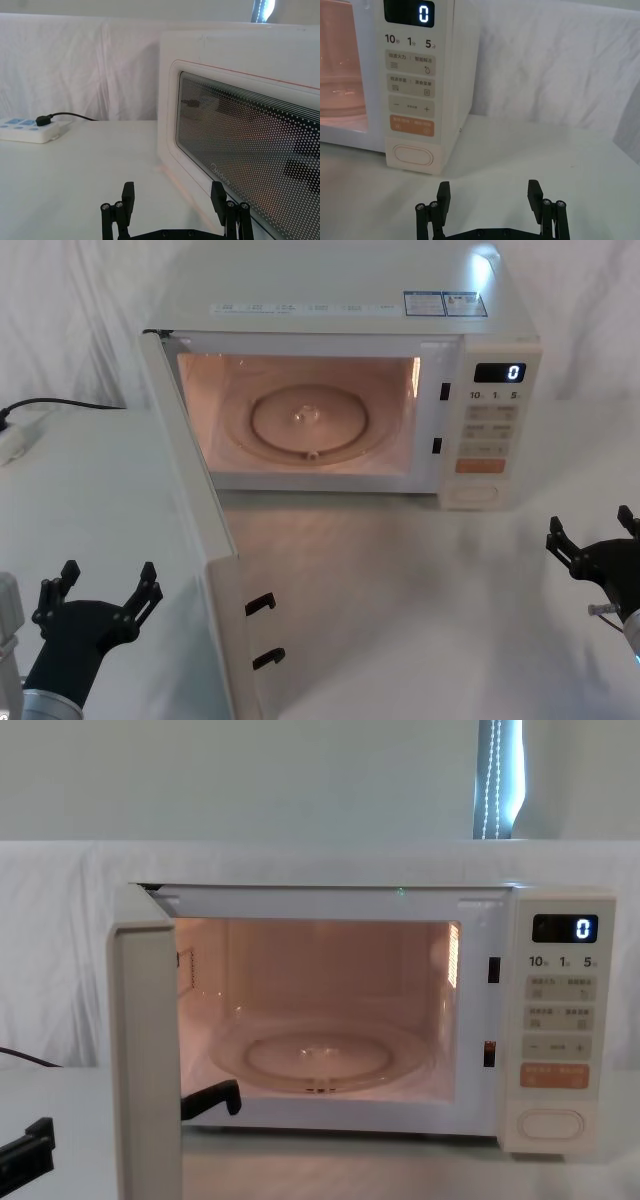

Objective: Press the button to open the microwave door with one hand; close the microwave door with the other hand.

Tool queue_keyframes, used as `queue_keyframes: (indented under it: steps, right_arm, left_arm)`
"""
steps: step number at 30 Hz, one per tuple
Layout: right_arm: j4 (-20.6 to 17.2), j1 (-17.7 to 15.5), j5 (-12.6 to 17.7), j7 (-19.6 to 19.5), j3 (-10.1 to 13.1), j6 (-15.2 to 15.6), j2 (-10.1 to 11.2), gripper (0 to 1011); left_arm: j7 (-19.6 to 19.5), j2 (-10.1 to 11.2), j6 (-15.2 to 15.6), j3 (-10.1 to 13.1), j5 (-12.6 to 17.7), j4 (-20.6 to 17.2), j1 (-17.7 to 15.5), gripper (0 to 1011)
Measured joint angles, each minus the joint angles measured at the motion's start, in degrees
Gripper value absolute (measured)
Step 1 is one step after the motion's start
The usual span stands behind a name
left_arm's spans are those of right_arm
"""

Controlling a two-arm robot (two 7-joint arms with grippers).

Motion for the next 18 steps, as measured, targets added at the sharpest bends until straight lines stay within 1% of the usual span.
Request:
queue_keyframes:
  steps: [18]
  right_arm:
    - [0.0, 0.0, 0.0, 0.0, 0.0, 0.0, 0.0, 1002]
  left_arm:
    - [0.0, 0.0, 0.0, 0.0, 0.0, 0.0, 0.0, 1001]
